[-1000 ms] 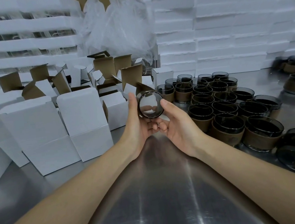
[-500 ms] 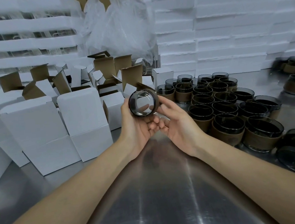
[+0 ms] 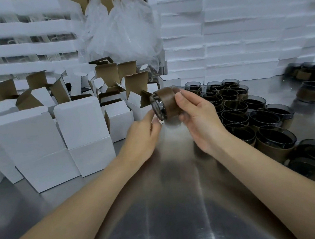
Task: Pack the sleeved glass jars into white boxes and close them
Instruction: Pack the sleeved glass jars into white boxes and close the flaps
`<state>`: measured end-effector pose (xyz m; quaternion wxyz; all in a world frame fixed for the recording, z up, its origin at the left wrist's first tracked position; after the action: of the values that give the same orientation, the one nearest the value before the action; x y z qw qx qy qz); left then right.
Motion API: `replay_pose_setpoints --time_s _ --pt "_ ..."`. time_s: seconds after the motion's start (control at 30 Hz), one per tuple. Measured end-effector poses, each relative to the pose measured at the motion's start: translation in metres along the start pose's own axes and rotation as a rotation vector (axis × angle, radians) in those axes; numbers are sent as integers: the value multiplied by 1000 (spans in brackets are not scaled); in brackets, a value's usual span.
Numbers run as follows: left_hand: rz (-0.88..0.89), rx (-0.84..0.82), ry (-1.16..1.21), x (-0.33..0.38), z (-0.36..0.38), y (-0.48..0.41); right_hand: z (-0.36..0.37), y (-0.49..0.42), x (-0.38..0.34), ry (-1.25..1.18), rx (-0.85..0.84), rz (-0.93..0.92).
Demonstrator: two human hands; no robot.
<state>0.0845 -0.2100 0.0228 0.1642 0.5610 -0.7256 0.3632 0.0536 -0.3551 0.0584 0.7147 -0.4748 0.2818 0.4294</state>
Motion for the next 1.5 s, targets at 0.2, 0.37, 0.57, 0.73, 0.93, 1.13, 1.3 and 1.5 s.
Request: replay_pose_setpoints --time_s 0.2,0.37,0.57,0.73,0.93,1.13,1.3,1.5 --pt "-43 99 -456 3 4 -8 -7 -8 -9 105 38 1" --pt "-32 153 -511 5 -1 -8 -7 -9 -12 96 24 14" --pt "-40 215 -511 9 -6 -8 -5 -10 -15 122 7 5" --pt "-95 176 -635 7 -7 -10 -2 -9 -15 71 -28 6" --pt "-3 222 -539 19 -12 1 2 -13 -16 -34 -65 -90" --pt "18 201 -474 25 -15 8 2 -18 -16 312 -6 -304" --pt "-23 142 -357 26 -16 11 -4 -16 -17 601 -26 -446" --pt "2 147 -344 27 -15 14 3 -14 -16 828 -157 -601"
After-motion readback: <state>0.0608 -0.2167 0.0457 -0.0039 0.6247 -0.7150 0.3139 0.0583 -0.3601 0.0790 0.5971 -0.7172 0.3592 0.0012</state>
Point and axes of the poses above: each hand's wrist, its own y-axis away from the middle knuckle, its own z-axis out of the palm, x = y × z, the point moved 2 cm from there along -y, towards the middle knuckle, and after that the axes turned 13 degrees about -z, right-handed, at the moved point
